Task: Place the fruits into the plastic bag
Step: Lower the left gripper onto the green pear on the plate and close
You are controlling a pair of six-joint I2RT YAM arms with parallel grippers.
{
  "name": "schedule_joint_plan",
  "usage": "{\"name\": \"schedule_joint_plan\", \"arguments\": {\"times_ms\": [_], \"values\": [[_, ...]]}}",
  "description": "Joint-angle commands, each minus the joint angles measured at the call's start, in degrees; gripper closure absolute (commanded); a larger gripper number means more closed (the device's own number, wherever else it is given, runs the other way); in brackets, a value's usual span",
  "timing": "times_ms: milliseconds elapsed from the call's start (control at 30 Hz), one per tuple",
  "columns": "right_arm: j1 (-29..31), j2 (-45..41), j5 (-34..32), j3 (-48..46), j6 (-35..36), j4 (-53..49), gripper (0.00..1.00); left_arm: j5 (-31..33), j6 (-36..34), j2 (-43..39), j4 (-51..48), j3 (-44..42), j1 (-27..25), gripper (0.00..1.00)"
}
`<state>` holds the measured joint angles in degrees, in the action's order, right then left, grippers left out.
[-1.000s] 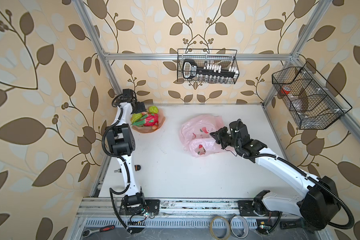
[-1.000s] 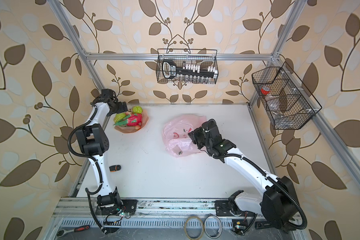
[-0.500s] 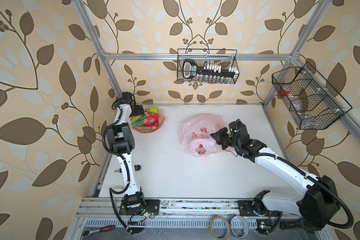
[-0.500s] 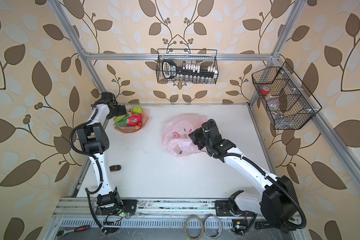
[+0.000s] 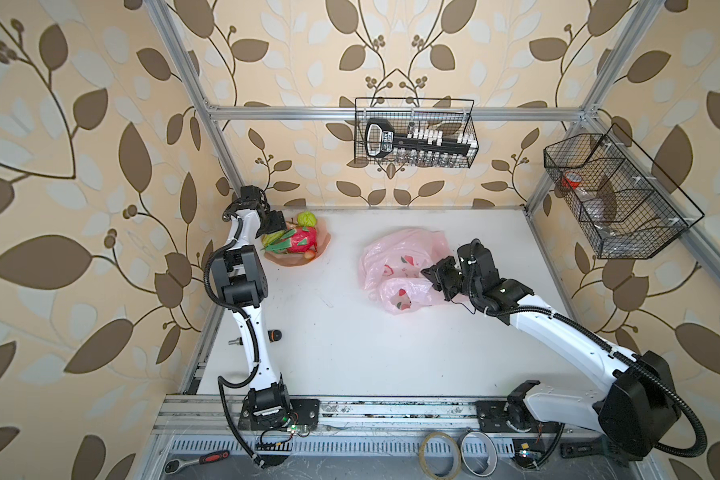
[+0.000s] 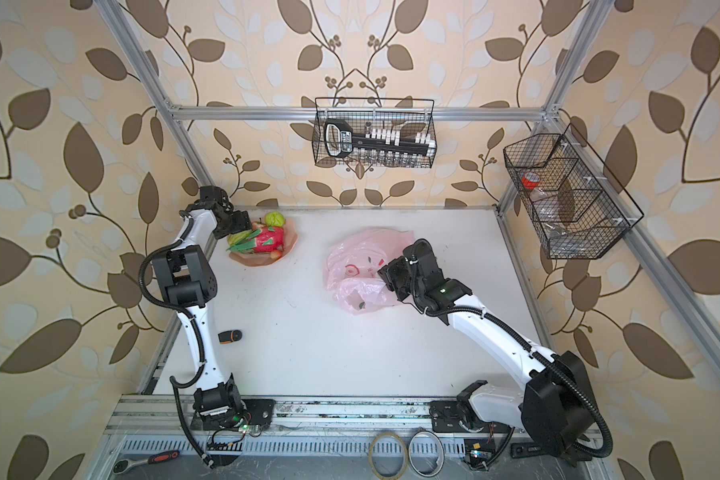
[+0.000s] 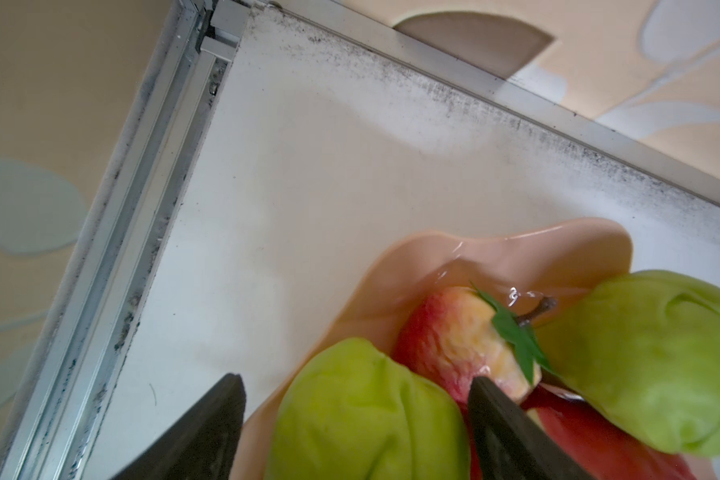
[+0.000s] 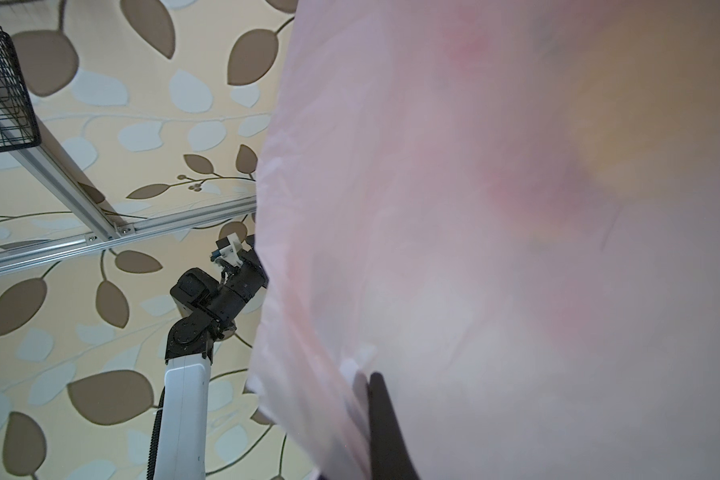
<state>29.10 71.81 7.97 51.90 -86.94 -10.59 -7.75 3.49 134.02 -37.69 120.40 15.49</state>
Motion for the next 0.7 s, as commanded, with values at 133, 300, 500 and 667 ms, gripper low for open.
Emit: {"name": "schedule_joint_plan", "arguments": {"times_ms": [133, 300, 500, 667], "values": [[-0.10, -1.16, -1.30, 0.75, -0.52, -1.19, 1.00, -4.08, 0.49, -1.58, -0.54, 1.43, 0.16, 0.25], [-0.01, -1.59, -1.55, 0.78, -0.53, -1.28, 1.00, -4.32, 0.39, -3.29, -0.63, -0.09, 0.16, 0.28], [0.08, -2.17, -1.83, 0.68, -0.56, -1.27, 1.00, -4.32, 0.42, -5.14, -0.33, -2.39, 0.16, 0.34], [0.23, -2.95, -2.25, 0.48, -0.44, -1.53, 1.00, -4.23, 0.46, -6.32, -0.19, -2.63, 0.17, 0.40]]}}
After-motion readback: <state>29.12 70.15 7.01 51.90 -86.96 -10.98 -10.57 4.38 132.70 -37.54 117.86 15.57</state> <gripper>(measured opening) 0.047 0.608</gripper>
